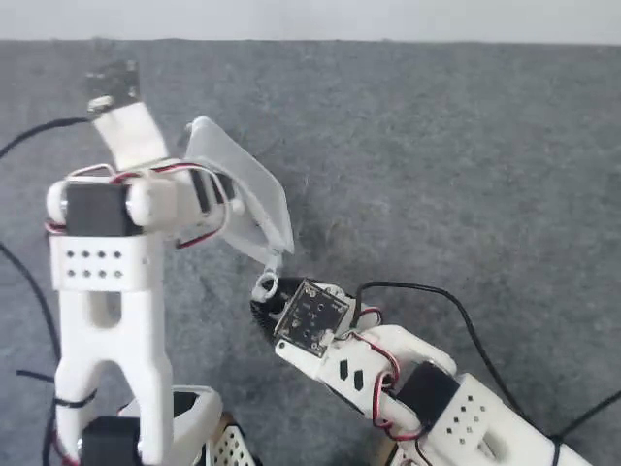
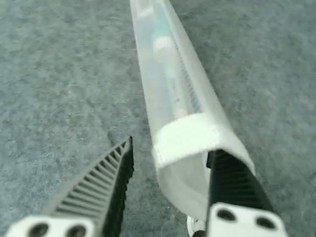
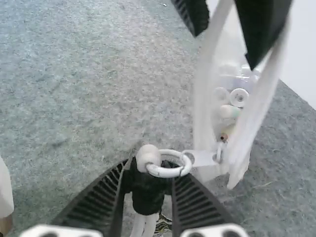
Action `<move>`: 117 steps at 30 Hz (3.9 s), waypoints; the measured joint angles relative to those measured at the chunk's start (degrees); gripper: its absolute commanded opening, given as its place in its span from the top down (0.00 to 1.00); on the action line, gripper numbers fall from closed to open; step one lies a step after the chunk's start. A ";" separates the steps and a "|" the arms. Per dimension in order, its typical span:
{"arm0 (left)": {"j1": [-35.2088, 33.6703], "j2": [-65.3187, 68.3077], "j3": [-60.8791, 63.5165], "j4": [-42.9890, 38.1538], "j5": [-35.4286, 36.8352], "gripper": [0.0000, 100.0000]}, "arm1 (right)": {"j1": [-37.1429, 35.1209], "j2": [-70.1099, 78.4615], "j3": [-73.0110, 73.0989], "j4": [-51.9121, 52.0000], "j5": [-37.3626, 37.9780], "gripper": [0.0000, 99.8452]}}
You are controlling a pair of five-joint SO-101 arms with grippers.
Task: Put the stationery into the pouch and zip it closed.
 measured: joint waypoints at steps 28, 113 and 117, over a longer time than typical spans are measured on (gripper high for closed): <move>23.03 -9.93 8.00 -5.19 -14.68 0.77 | -2.81 -15.82 0.09 10.20 3.08 0.99; 21.45 -72.62 53.19 -27.34 -15.12 0.69 | 22.51 -18.55 -1.58 6.24 3.43 0.99; 21.45 -72.62 53.19 -27.34 -15.12 0.69 | 22.51 -18.55 -1.58 6.24 3.43 0.99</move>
